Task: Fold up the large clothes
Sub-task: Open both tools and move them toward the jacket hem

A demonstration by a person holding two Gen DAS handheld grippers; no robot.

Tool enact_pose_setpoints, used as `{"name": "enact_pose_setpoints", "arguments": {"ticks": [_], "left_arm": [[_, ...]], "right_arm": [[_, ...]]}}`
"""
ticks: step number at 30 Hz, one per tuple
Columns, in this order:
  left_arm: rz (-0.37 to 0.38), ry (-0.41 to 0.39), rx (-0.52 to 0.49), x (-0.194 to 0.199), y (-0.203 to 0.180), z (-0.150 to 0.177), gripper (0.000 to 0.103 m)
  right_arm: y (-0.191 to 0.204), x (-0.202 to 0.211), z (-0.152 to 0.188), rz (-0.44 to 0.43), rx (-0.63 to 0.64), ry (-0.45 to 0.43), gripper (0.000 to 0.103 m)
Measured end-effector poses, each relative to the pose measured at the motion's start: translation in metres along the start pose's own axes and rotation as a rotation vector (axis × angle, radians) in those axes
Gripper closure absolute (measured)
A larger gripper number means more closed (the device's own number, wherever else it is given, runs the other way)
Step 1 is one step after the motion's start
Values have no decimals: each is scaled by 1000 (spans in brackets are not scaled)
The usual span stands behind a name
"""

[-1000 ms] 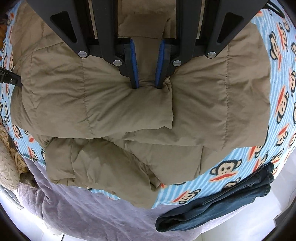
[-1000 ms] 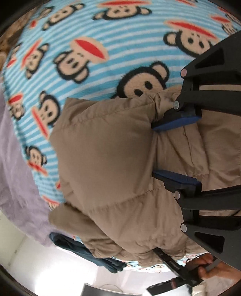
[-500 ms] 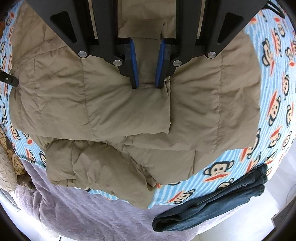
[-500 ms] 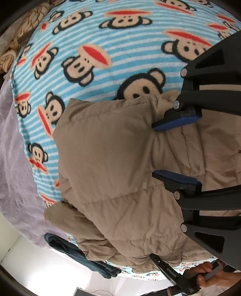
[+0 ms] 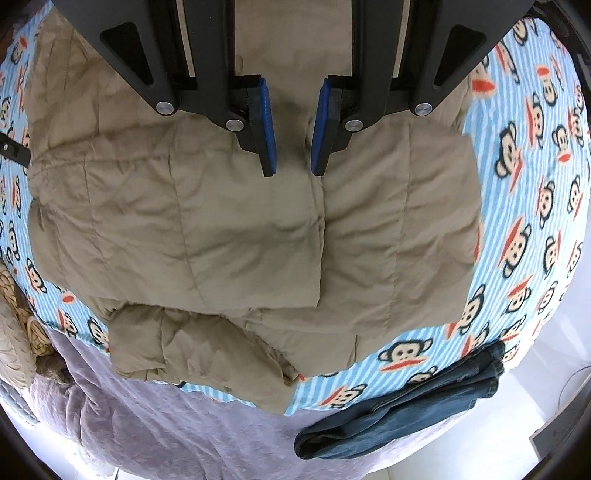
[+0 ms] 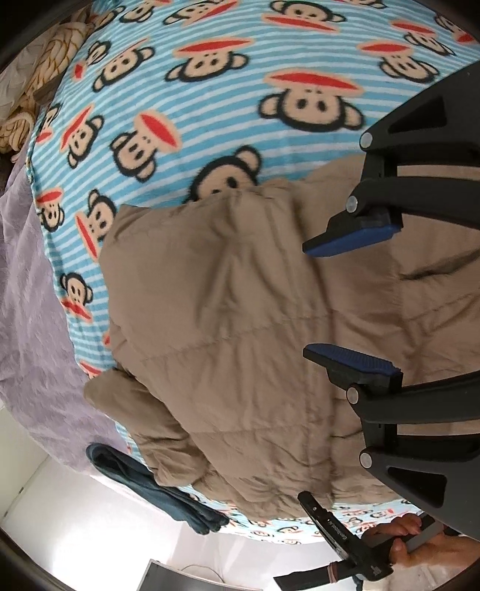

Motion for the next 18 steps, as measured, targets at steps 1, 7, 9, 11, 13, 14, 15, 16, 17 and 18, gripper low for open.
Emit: {"name": "enact_pose_setpoints", "arguments": {"ticks": [1,7,9,11,13,14,15,16,17,18], "left_arm": [[0,5,2,2,1,3,82],[-10,1,-1,16,5,24,17],[-31,-18,4,22,8,31,1],[-22,8,-7,22,10,42,1],[-16,32,0,21,14,54,1],[-10,43,2,21,16,60,1],[-5,52,0,22,18,67,1],[-4,58,-4,23,20,72,1],[-6,64,-9,24,22,79,1],[-7,69,-12,25,25,84,1]], "right_arm": [[0,2,5,-5,-7,6,45],[-1,13,28,-25,-41,13,30],[-1,16,34,-21,-45,12,21],[-1,20,39,-20,-49,13,21],[-1,23,45,-19,-54,19,21],[0,24,48,-20,-58,22,20],[0,26,52,-20,-61,22,14],[1,28,55,-22,-62,16,11],[1,30,58,-20,-61,12,11],[2,32,63,-3,-55,1,11]]}}
Point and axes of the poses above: each gripper's, at about its wrist camera, not at the fingertips, and x roughly against the way its jaws point, y to its left, z to its underside, the point moved 2 cm from there along -x, roughly the way its jaws point, and after that the axes turned 6 degrees about -y, right-handed, at the moved point
